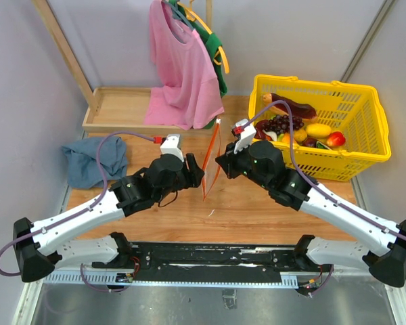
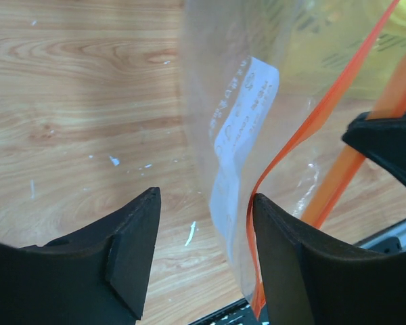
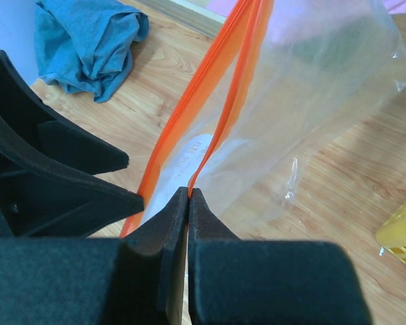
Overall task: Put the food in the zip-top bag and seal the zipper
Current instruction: Open the zipper of the food storage bag.
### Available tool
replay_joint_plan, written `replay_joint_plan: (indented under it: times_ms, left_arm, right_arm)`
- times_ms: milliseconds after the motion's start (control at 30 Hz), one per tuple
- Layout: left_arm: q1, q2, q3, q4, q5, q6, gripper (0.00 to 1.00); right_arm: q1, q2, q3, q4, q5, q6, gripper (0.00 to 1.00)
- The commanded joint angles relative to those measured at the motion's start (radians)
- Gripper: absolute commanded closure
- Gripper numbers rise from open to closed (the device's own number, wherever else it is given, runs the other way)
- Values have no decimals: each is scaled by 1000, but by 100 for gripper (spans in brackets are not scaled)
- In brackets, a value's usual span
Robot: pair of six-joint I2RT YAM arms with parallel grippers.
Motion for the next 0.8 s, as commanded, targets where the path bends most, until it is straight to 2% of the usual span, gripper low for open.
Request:
replay_joint_plan:
  times_ms: [0, 100, 267, 467, 633, 767]
  left_arm:
    - [-5, -15, 33, -60, -96, -22, 40]
    - [-5, -14, 44, -40, -45, 1, 39]
    - [-5, 3, 46, 86, 100, 40, 35]
    - [-5, 41, 87, 102, 62, 43, 36]
    - [-5, 101, 105, 69, 1, 35, 41]
    - [-5, 140, 112, 63, -17, 29, 42]
  right_arm:
    - [15, 3, 2, -9, 44, -25, 99]
    - [15, 13, 3, -8, 49, -22, 99]
    - [15, 41, 5, -1, 41, -10, 99]
    - [16, 54, -2, 4, 36, 3, 99]
    - [16, 47, -3, 7, 27, 10, 99]
    - [18, 47, -4, 17, 17, 16, 99]
